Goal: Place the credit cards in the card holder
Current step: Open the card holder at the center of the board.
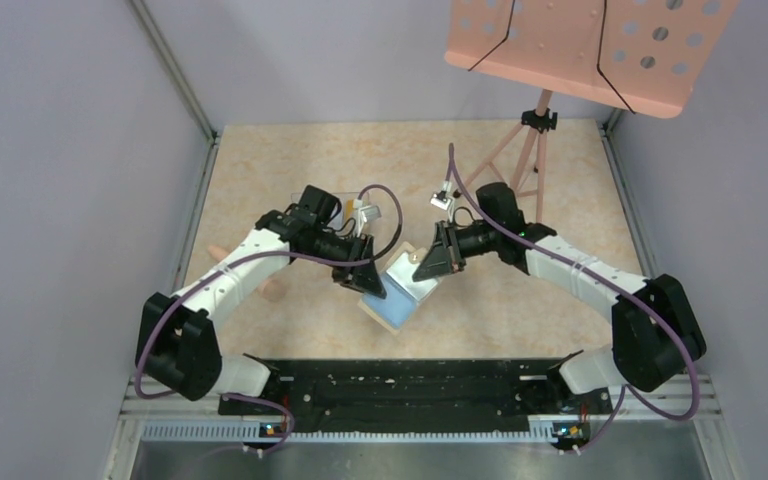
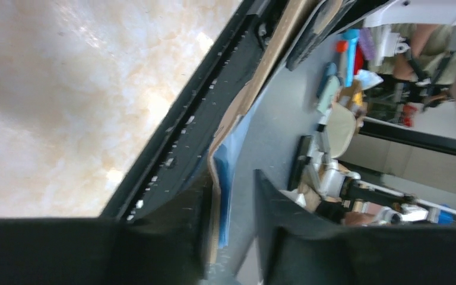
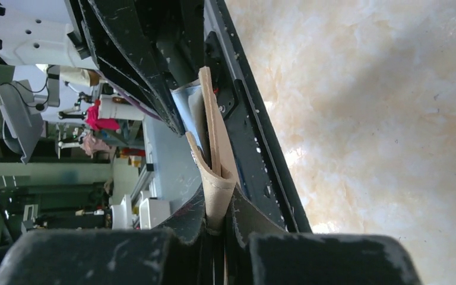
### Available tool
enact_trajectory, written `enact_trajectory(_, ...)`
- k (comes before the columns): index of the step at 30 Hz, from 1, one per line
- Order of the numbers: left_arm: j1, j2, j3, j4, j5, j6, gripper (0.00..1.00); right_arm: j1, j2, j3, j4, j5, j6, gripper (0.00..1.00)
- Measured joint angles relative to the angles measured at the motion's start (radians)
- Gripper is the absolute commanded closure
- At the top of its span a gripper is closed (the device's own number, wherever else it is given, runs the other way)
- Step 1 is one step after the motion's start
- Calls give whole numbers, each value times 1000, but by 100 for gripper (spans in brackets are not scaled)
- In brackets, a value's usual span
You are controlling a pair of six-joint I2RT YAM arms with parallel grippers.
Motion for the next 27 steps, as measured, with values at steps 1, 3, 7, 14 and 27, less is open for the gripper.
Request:
enact_trajectory(1,0,-5,0,5,-13,-4,42,0,0,0,9,0,10,100)
enact_trajectory(3,0,-22,-1,20,-55,-17,10,0,0,0,30,10,33,100)
enact_trajectory(7,-1,-84,-2,56,-194,-86,1,-1,0,-27,98,78,105,100)
enact_trajectory(14,-1,-211,-54,236,-396,-272,1,-11,0,-188,292,265,315,100)
enact_trajectory(27,-1,-379,-172,387,-676,-517,1,-32,43,-507,663,595,603,100)
